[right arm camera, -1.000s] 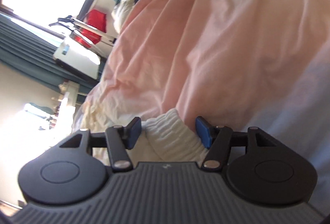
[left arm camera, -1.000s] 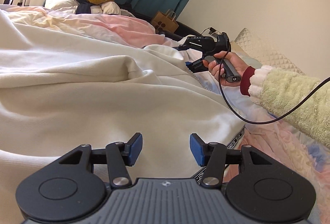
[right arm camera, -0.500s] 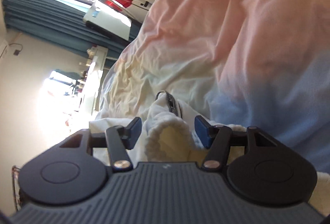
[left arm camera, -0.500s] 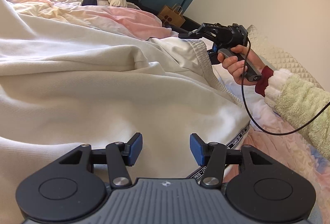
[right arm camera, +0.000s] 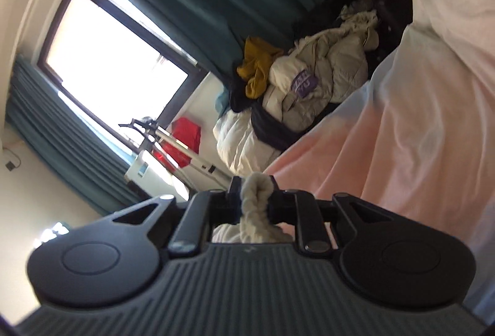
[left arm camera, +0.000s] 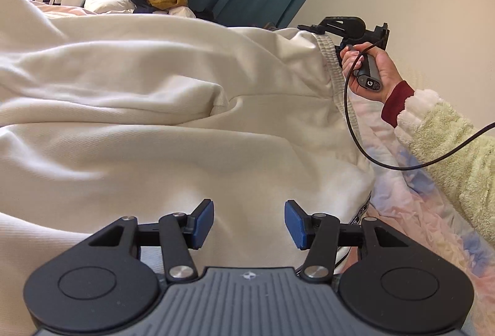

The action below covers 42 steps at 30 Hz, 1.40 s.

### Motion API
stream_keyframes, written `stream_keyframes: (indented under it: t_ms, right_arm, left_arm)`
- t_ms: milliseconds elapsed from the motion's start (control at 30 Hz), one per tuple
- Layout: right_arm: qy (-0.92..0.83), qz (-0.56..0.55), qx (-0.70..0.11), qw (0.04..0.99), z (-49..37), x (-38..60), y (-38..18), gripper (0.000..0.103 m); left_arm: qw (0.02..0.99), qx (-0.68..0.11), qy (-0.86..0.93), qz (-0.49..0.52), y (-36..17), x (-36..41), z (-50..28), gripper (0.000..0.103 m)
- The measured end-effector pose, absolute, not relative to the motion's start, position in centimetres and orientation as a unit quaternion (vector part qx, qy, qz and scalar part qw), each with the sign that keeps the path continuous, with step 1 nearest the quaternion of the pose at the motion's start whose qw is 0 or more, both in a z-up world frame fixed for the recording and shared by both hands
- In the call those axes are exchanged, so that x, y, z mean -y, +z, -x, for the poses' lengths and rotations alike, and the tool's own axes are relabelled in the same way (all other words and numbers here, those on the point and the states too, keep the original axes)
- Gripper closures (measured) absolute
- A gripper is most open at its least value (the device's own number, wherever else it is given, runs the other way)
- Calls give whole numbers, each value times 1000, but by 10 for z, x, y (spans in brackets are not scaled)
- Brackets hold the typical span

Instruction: Fold clothes

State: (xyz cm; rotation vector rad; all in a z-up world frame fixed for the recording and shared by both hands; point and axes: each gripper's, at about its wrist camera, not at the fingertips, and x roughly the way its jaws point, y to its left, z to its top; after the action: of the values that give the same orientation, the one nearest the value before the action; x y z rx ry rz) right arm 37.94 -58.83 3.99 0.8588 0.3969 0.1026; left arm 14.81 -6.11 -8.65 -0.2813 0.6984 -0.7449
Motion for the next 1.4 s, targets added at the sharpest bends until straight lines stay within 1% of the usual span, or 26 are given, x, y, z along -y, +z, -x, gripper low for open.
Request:
stream_keyframes:
  t_ms: [67, 100, 233, 333, 433, 467, 500, 533, 567, 600, 700, 867, 1033, 1200, 1300, 1400]
  right_arm:
    - [-2, -415, -196, 889, -395, 607, 24, 84]
    - [-32, -414, -209, 885, -407, 616, 7, 84]
    - [-114, -411, -282, 859, -436, 627, -81, 82]
    - [-125, -407, -260, 867, -434, 622, -113, 78]
    - [-126, -423, -243, 864, -426, 623, -112, 74]
    - [-127, -410, -251, 867, -424, 620, -104, 66]
    - [-129, -398, -259, 871, -421, 617, -96, 55]
    - [-131, -385, -267, 874, -419, 614, -87, 50]
    - [-135, -364, -273, 880, -413, 609, -77, 41]
    - [-141, -345, -275, 886, -408, 604, -67, 31]
    - [-130, -310, -239, 911, -367, 587, -33, 21]
    - [-103, -275, -215, 931, -305, 537, 10, 21]
    - [-38, -212, -225, 950, -245, 455, 38, 21]
    - [7, -218, -246, 944, -186, 374, 37, 21]
    - [28, -209, -270, 939, -159, 322, 24, 21]
    - [51, -233, -284, 929, -142, 292, 2, 21]
  left_arm:
    - [866, -329, -351, 137, -84, 59, -148, 50]
    - [867, -327, -349, 139, -83, 58, -149, 50]
    - [872, -323, -336, 148, -81, 52, -152, 50]
    - [875, -322, -326, 154, -79, 47, -157, 50]
    - [877, -321, -321, 159, -75, 41, -162, 49]
    - [878, -320, -319, 161, -74, 39, -164, 49]
    - [878, -319, -318, 161, -72, 37, -166, 49]
    - [879, -318, -317, 161, -70, 36, -168, 49]
    - [880, -317, -316, 158, -68, 35, -168, 49]
    - [882, -315, -316, 154, -67, 34, -167, 48]
    - [889, -317, -306, 129, -64, 36, -164, 47]
    - [899, -316, -289, 87, -67, 38, -153, 47]
    - [906, -305, -282, 77, -55, 32, -137, 46]
    - [907, -296, -268, 131, -36, 6, -127, 46]
    - [903, -291, -258, 183, -24, -18, -123, 44]
    - [897, -290, -240, 230, -20, -41, -124, 42]
